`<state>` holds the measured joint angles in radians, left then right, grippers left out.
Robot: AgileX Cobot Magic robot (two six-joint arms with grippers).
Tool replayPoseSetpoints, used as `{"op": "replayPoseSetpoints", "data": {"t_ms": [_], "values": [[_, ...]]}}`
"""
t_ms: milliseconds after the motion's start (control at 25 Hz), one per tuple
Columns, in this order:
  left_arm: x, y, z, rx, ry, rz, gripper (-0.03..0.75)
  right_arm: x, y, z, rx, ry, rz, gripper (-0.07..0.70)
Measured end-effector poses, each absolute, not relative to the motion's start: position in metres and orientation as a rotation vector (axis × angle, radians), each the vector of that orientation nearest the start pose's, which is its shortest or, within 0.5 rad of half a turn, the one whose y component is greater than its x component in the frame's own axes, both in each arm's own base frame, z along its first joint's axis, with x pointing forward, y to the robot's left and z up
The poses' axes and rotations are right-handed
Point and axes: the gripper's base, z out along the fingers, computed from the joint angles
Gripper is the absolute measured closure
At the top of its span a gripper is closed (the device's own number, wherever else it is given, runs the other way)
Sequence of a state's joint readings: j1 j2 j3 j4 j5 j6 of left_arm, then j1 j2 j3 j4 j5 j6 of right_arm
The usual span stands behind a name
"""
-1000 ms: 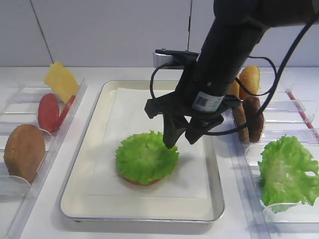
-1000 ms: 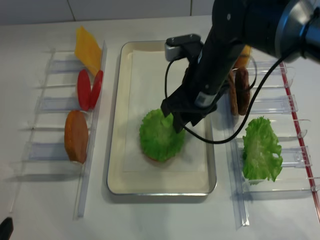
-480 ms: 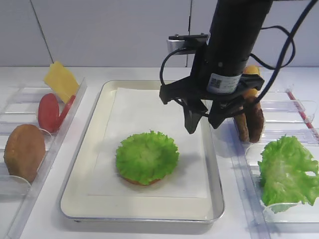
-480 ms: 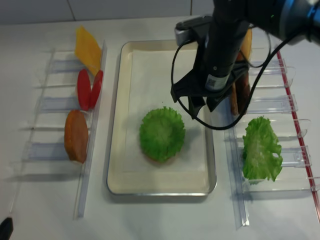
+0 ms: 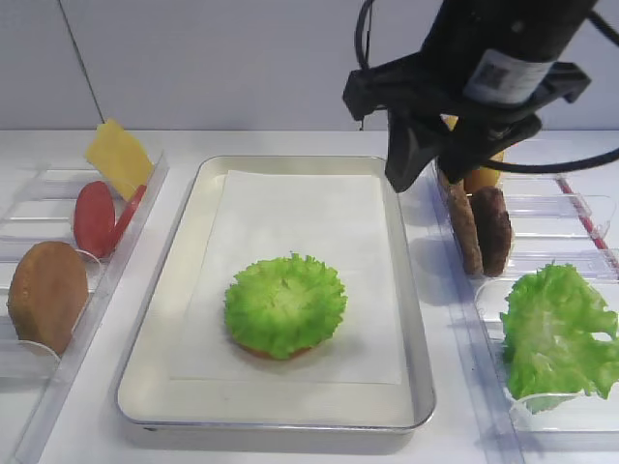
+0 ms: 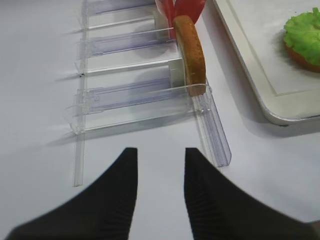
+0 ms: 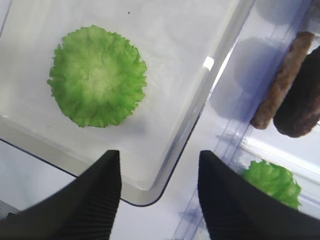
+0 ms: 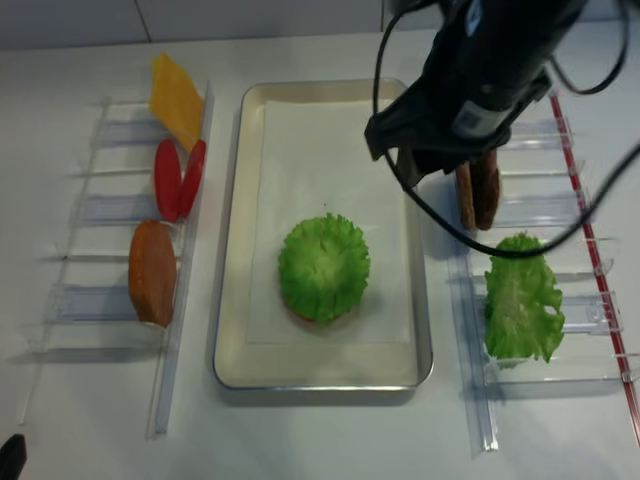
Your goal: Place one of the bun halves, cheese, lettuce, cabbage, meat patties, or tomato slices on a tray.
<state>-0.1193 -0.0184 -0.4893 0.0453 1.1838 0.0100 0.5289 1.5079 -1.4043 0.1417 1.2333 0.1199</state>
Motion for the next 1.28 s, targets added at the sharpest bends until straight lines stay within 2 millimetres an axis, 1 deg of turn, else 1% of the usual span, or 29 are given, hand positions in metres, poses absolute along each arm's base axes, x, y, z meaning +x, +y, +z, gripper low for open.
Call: {"op": "replayPoseSetpoints", "data": {"t_ms": [120,280,560,840,1000,1280], "values": [[-0.012,0.005,0.265,0.134,2.155,-0.008,0.501,0.234,0.149,0.349,-0.538,2.781,0.332,0.252],[-0.012,0.005,0.265,0.134,2.155,-0.008,0.501,0.207,0.131,0.350,-0.530,2.770,0.300,0.252],[-0.012,0.005,0.265,0.134,2.155,-0.008,0.501,0.155,0.099,0.351,-0.515,2.712,0.304,0.252],[-0.012,0.005,0.265,0.134,2.155,-0.008,0.501,0.108,0.071,0.363,-0.501,2.577,0.343,0.252],[-0.012,0.005,0.265,0.134,2.155,-0.008,0.501,0.084,0.055,0.361,-0.471,2.516,0.359,0.252],[-0.012,0.005,0.265,0.134,2.155,-0.008,0.501,0.042,0.022,0.350,-0.314,2.392,0.304,0.252]]}}
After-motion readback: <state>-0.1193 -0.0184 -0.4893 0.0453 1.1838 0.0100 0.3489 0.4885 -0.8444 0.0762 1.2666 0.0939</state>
